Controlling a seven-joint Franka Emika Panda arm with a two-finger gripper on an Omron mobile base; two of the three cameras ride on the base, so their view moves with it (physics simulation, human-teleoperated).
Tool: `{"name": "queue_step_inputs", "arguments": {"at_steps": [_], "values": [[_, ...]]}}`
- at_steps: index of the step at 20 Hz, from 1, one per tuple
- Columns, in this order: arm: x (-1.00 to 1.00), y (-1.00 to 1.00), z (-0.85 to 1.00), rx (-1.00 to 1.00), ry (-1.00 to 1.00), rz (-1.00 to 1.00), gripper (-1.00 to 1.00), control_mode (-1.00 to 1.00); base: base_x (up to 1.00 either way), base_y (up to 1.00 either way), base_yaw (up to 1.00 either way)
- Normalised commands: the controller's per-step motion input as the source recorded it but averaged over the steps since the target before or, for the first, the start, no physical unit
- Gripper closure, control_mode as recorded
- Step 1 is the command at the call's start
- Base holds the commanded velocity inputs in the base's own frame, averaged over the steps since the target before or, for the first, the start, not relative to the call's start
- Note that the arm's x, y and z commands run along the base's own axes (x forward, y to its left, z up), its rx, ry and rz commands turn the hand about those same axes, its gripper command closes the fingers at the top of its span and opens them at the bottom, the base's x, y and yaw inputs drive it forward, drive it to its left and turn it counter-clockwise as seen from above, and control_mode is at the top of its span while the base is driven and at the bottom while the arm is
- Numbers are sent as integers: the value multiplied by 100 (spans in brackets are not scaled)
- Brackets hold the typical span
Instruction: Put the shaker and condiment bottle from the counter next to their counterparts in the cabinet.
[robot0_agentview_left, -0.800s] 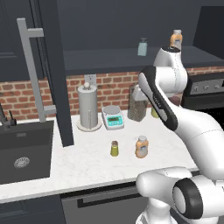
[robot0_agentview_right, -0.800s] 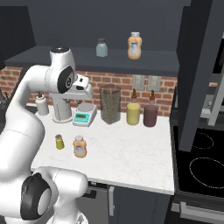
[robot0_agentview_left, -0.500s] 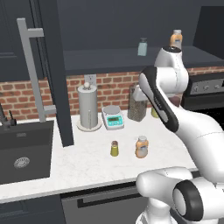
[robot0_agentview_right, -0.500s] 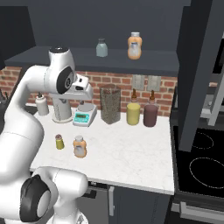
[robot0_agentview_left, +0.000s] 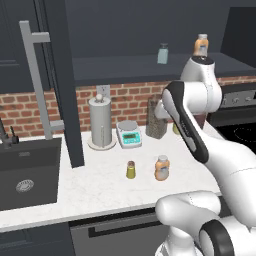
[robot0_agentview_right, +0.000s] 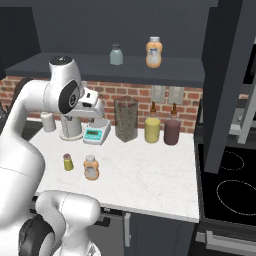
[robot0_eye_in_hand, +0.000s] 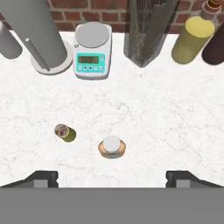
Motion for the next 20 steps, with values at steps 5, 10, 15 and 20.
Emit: {"name": "queue_step_inputs", "arguments": {"at_steps": [5, 10, 15, 20], "values": [[-29, 2, 0, 0, -4, -8, -100, -100, 0, 0, 0], [-22, 1, 0, 0, -2, -12, -100, -100, 0, 0, 0], [-1, 0, 0, 6, 0, -17, -100, -100, 0, 0, 0], [0, 0, 0, 14, 0, -21, -100, -100, 0, 0, 0]]}}
